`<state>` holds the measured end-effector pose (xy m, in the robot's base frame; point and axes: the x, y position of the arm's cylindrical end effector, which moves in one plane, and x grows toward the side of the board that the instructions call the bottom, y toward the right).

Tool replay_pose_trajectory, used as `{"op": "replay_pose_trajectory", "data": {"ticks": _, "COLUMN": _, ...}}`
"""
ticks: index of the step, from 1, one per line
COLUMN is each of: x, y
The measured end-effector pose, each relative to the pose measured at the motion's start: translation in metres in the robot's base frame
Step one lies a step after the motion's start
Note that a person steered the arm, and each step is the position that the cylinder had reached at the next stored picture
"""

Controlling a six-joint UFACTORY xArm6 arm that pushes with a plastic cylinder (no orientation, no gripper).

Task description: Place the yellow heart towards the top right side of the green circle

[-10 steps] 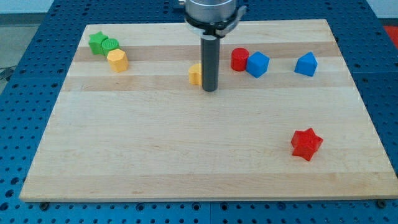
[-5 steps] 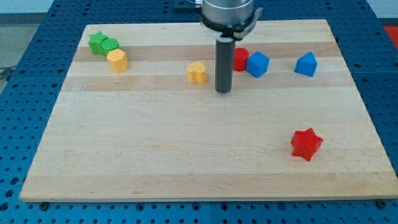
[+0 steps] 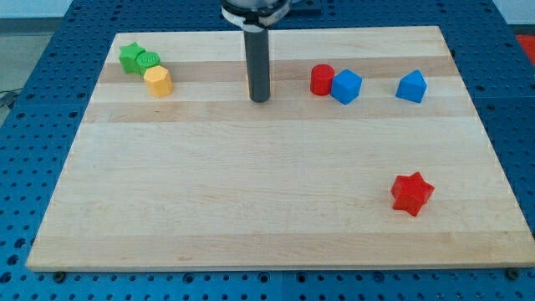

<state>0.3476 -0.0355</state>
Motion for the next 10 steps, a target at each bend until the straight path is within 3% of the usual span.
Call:
{"op": "replay_pose_trajectory", "data": {"ticks": 1, "x": -0.029, "y": -0.013}}
{"op": "replay_pose_trajectory", "data": {"ticks": 2, "x": -0.005, "y": -0.018}}
{"op": "replay_pose_trajectory", "data": {"ticks": 3, "x": 0.034, "y": 0.041}}
{"op": "replay_pose_trajectory", "data": {"ticks": 4, "x": -0.026, "y": 0.072}}
{"op": "replay_pose_trajectory", "data": {"ticks": 10, "x": -0.059, "y": -0.023}}
